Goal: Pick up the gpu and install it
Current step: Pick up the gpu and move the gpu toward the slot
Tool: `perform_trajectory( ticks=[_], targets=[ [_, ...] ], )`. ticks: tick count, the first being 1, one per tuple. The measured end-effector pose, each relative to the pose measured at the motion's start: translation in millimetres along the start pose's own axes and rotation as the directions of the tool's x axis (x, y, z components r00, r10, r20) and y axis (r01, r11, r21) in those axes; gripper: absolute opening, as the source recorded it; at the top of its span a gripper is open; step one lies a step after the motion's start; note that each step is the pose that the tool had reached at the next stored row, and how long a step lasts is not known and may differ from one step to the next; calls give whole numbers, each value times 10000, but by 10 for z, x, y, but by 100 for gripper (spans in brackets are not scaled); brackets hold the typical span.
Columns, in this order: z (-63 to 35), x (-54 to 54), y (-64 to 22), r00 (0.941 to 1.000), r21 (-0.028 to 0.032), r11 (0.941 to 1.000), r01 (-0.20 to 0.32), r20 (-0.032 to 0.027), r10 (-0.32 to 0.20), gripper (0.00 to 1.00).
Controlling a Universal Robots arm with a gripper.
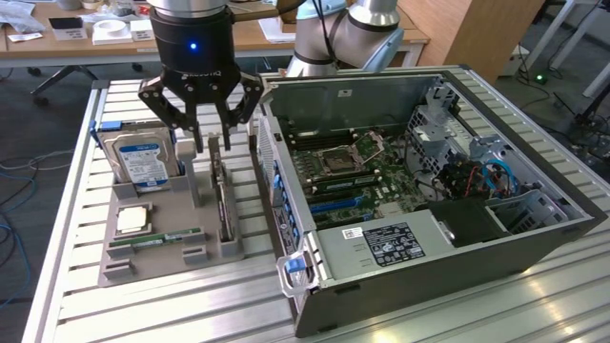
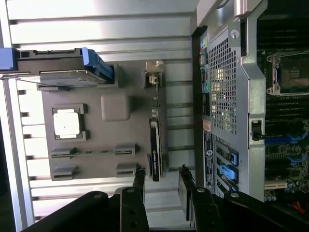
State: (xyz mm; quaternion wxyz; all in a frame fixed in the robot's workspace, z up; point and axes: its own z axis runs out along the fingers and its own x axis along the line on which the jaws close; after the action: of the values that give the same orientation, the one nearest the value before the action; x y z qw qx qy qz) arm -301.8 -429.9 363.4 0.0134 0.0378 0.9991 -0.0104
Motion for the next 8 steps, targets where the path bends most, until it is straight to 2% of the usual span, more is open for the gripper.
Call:
perform_trajectory(
  ticks=[8],
  targets=[
    [29,1,0,10000,-7,10000,-1,0,1,42]
  ],
)
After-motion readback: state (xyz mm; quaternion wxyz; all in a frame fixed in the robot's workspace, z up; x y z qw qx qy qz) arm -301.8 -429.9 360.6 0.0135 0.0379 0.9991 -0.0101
